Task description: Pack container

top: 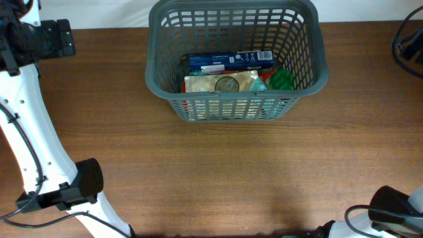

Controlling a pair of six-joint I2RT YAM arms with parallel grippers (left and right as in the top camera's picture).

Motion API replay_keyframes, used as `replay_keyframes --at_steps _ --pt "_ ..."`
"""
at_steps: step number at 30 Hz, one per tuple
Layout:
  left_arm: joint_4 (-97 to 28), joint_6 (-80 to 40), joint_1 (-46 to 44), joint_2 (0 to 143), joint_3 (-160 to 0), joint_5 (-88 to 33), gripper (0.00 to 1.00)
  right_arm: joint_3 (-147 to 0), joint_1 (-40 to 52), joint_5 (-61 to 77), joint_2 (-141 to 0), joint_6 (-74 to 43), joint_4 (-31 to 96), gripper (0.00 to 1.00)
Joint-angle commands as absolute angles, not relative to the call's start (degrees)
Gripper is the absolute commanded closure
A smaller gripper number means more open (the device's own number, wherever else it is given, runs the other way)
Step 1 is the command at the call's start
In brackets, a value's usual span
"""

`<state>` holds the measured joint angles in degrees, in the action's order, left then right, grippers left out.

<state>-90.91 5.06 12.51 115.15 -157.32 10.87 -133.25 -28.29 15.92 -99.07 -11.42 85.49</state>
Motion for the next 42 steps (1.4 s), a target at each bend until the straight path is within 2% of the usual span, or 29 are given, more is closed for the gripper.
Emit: replay_keyframes --at_steps 1,9,15,20,23,28,32,42 --pt "-91.0 4.5 12.8 115.4 -157.1 10.3 0.01 -133.0 -28.1 17.2 -98.3 -11.7 85.5 0.01" --pt "-91.0 4.5 12.8 115.4 -157.1 10.3 0.01 -133.0 -28.1 17.0 -98.3 -10.7 85.9 0.01" --pt "-91.0 4.5 12.8 115.4 -157.1 10.3 0.01 -132.9 -28.2 8.1 -97.0 -10.8 87.8 0.01" --pt "-91.0 4.5 12.8 115.4 -157.1 10.3 0.01 -126.7 -27.9 7.0 -87.7 -10.9 76.1 0.01" --pt "-91.0 4.5 12.8 115.4 -157.1 10.3 0.01 -116.7 -26.7 7.0 -79.3 -10.8 64.9 0.01" --pt "-91.0 4.5 12.8 115.4 -157.1 10.3 0.01 -90.8 -23.2 7.0 -61.1 -10.8 44.6 0.01" --pt "-91.0 4.5 12.8 115.4 -157.1 10.3 0.01 -70.2 -18.6 6.8 -46.5 -10.8 34.6 0.01" --pt "-91.0 4.5 12.8 115.4 -157.1 10.3 0.01 -37.1 -11.9 6.8 -20.4 -10.8 31.2 0.01"
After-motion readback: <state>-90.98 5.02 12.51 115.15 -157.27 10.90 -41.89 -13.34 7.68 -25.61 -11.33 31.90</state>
